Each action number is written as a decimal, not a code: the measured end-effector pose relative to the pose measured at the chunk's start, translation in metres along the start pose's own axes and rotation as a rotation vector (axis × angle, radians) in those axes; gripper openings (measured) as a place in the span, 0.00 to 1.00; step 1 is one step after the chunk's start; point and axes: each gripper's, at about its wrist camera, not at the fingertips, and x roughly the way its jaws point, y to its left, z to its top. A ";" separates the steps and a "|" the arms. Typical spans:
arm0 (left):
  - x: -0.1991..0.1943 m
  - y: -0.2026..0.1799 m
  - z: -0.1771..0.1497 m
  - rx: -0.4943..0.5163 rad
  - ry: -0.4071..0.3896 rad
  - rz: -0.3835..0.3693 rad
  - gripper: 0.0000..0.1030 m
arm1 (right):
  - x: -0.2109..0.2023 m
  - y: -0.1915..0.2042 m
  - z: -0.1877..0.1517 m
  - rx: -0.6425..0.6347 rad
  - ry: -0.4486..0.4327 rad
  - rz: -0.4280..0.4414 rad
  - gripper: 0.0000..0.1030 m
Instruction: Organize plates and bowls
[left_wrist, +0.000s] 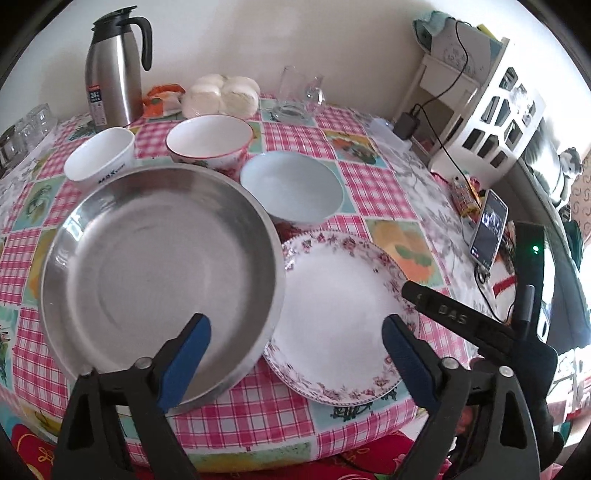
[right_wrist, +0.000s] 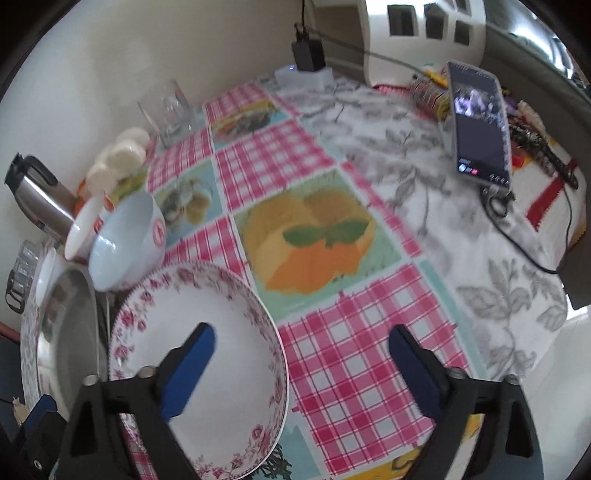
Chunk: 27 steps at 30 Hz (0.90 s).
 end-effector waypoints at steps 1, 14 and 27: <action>0.001 -0.001 0.000 0.001 0.004 -0.002 0.87 | 0.002 0.001 -0.001 -0.003 0.007 -0.001 0.81; 0.014 -0.011 -0.005 0.027 0.055 -0.024 0.81 | 0.017 -0.002 -0.004 0.027 0.064 0.025 0.22; 0.047 -0.037 -0.010 0.044 0.179 -0.100 0.58 | 0.005 -0.039 0.001 0.168 0.046 -0.041 0.16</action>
